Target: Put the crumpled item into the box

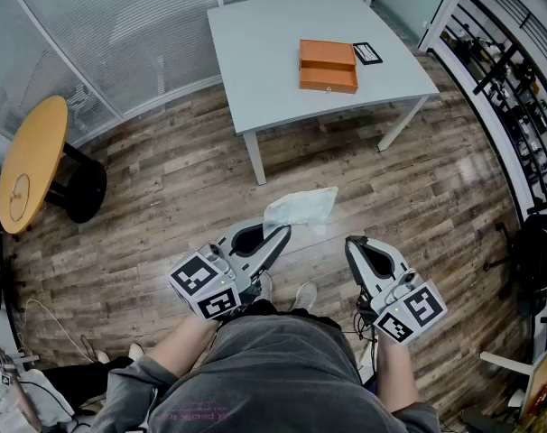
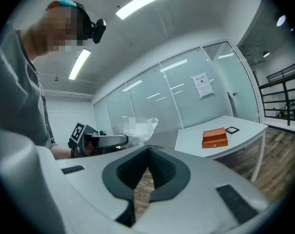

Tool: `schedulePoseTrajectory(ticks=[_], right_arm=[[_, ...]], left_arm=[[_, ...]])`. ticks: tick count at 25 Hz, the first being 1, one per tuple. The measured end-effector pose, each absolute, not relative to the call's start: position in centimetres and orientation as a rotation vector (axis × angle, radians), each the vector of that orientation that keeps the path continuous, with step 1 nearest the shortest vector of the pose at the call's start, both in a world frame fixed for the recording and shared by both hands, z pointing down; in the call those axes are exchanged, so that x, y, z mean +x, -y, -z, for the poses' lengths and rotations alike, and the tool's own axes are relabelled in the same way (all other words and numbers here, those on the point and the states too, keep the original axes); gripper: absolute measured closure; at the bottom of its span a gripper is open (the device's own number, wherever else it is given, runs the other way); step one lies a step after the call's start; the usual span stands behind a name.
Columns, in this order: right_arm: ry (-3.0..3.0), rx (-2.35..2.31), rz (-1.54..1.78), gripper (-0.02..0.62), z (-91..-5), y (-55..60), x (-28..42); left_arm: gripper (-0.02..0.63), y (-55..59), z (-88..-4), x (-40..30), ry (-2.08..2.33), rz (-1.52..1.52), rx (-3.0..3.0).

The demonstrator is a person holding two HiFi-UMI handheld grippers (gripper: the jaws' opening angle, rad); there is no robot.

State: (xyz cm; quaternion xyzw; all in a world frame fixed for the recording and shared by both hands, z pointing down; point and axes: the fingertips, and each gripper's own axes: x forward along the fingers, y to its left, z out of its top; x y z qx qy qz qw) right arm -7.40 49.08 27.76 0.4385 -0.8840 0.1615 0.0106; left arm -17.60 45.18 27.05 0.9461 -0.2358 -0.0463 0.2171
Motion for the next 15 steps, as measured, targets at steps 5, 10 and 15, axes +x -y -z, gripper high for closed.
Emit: schedulePoseTrajectory(ticks=[5, 10, 15], right_arm=[[2.754, 1.375, -0.506, 0.594, -27.8, -49.0, -6.5], [2.743, 1.417, -0.526, 0.591, -28.3, -48.5, -5.2], [2.738, 1.42, -0.541, 0.591, -28.6, -48.1, -4.3]], left_arm=[[0.541, -45.2, -27.0, -16.8, 0.658, 0.126, 2.619], [0.541, -45.2, -27.5, -15.9, 0.67, 0.121, 2.615], [0.541, -45.2, -27.8, -15.4, 0.695, 0.114, 2.606]])
